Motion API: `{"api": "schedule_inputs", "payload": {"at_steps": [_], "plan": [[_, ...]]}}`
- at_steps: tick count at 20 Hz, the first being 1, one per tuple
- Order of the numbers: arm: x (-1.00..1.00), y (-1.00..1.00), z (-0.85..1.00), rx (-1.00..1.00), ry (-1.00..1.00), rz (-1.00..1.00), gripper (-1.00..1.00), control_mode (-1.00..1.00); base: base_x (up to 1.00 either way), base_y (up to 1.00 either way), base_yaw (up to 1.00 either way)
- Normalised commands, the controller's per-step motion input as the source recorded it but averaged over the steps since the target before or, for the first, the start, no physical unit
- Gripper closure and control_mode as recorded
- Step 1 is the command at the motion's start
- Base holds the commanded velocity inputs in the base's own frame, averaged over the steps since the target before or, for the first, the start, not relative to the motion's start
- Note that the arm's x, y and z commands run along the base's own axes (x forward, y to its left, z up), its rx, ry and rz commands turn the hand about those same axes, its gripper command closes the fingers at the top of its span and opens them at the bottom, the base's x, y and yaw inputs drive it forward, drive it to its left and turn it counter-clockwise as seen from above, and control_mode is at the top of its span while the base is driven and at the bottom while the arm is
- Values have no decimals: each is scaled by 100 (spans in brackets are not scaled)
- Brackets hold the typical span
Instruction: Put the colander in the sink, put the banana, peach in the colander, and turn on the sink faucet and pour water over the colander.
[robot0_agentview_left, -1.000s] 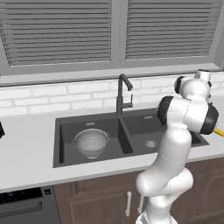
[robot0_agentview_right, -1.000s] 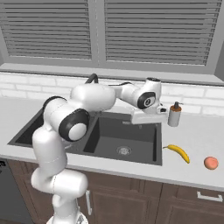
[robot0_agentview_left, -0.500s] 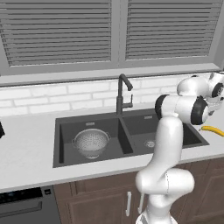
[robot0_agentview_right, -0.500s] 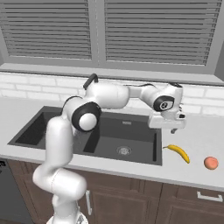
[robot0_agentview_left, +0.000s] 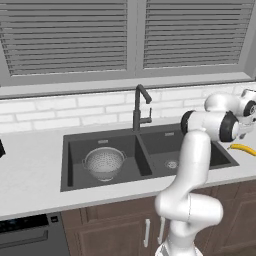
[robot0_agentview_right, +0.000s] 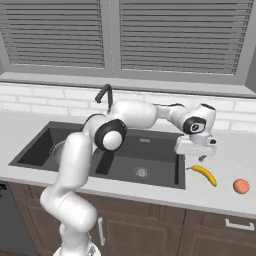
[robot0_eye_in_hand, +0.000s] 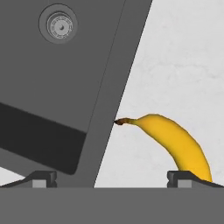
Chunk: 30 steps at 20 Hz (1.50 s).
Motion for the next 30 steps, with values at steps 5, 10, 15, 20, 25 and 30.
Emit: {"api": "schedule_inputs", "payload": {"at_steps": [5, 10, 15, 20, 25, 30], "plan": [[0, -9, -34, -1, 9, 9, -100, -100, 0, 0, 0], [2, -16, -27, 0, 2, 12, -100, -100, 0, 0, 0], [0, -21, -11, 2, 0, 11, -100, -100, 0, 0, 0], [2, -21, 0, 4, -5, 7, -100, -100, 0, 0, 0], [3, -3, -2, 2, -9, 1, -100, -100, 0, 0, 0], [8, -2, -17, 1, -9, 0, -100, -100, 0, 0, 0]]}}
